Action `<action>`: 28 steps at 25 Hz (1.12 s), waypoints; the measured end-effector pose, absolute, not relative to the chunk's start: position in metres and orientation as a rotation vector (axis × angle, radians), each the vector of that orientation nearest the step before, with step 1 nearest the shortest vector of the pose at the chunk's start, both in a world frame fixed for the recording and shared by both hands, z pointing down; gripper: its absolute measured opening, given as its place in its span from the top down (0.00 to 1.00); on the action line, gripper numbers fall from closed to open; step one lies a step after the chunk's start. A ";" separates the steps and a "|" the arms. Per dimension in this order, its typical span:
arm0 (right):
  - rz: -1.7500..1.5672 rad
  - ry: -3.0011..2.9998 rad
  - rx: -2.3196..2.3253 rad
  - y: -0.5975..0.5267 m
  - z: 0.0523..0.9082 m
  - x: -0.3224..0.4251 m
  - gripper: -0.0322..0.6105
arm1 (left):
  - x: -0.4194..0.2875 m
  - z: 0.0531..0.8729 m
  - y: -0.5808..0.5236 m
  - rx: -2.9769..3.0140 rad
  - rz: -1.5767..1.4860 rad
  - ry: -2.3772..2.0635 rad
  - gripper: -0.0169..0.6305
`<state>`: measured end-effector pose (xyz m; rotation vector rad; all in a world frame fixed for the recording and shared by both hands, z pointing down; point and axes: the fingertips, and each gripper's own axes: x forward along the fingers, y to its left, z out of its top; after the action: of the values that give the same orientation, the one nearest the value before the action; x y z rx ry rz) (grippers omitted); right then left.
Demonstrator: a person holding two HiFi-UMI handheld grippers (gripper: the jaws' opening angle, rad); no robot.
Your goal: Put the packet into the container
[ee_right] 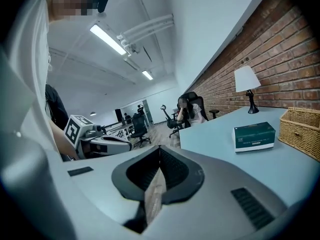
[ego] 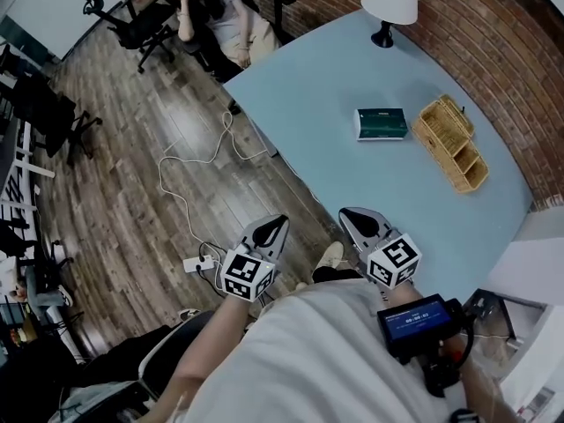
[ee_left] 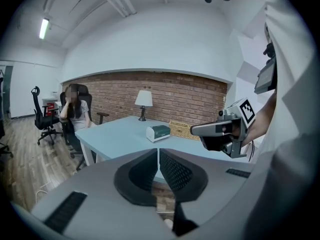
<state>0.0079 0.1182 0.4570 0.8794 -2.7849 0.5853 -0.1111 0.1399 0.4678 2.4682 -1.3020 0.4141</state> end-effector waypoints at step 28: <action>0.720 -2.659 1.219 0.039 0.493 0.091 0.93 | -0.020 0.487 0.030 2.596 0.567 -0.911 0.94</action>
<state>0.0906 0.0388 0.4934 1.2188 -2.6593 0.7202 -0.0196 0.0302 0.4870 2.5957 -0.9113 0.5668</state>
